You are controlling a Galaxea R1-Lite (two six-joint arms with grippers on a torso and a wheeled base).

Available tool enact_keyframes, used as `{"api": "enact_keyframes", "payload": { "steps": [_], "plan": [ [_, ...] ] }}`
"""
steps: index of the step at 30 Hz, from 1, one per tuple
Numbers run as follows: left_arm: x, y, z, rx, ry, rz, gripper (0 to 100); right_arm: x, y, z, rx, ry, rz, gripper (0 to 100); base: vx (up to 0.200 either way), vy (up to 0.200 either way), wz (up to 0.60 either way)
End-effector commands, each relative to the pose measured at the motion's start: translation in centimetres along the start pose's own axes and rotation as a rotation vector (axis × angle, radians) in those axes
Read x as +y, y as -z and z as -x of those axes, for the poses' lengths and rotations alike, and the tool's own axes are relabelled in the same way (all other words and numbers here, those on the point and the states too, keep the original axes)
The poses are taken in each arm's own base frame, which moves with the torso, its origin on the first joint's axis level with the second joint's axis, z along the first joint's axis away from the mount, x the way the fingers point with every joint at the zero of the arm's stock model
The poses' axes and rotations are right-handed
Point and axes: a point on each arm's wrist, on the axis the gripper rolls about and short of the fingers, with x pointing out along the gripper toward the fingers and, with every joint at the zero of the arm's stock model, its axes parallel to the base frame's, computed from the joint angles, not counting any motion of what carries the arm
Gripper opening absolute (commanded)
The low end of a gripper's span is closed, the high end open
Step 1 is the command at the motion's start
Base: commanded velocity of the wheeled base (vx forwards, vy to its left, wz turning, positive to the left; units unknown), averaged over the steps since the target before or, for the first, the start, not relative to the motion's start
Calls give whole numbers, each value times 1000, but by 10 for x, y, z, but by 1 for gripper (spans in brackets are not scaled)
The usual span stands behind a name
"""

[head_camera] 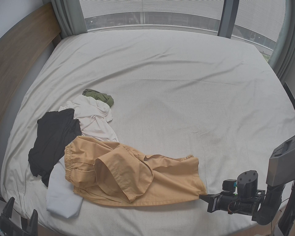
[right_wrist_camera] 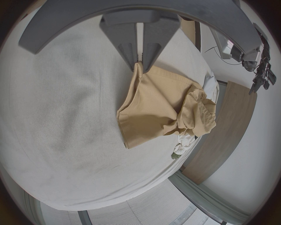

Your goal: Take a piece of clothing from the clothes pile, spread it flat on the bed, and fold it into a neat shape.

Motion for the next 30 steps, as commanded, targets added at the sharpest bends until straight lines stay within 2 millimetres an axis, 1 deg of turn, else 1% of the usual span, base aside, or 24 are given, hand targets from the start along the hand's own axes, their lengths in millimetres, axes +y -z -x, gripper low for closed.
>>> {"api": "enact_keyframes", "payload": {
  "steps": [1, 11, 16, 19, 24, 30],
  "plan": [
    [0, 5, 0, 1, 1, 1, 100, -7, 5, 3, 32, 34, -17, 0, 0, 0, 0],
    [0, 5, 0, 1, 1, 1, 100, -21, -1, 5, 5, 92, -55, 0, 0, 0, 0],
    [0, 5, 0, 1, 1, 1, 100, -23, -1, 7, 14, 104, -61, 0, 0, 0, 0],
    [0, 5, 0, 1, 1, 1, 100, -22, 1, 12, 48, 119, -57, 0, 0, 0, 0],
    [0, 5, 0, 1, 3, 1, 100, -23, -2, 19, 49, 132, -55, 0, 0, 0, 0],
    [0, 5, 0, 1, 3, 1, 100, -31, -5, 31, 57, 183, -59, 0, 0, 0, 0]
  ]
}}
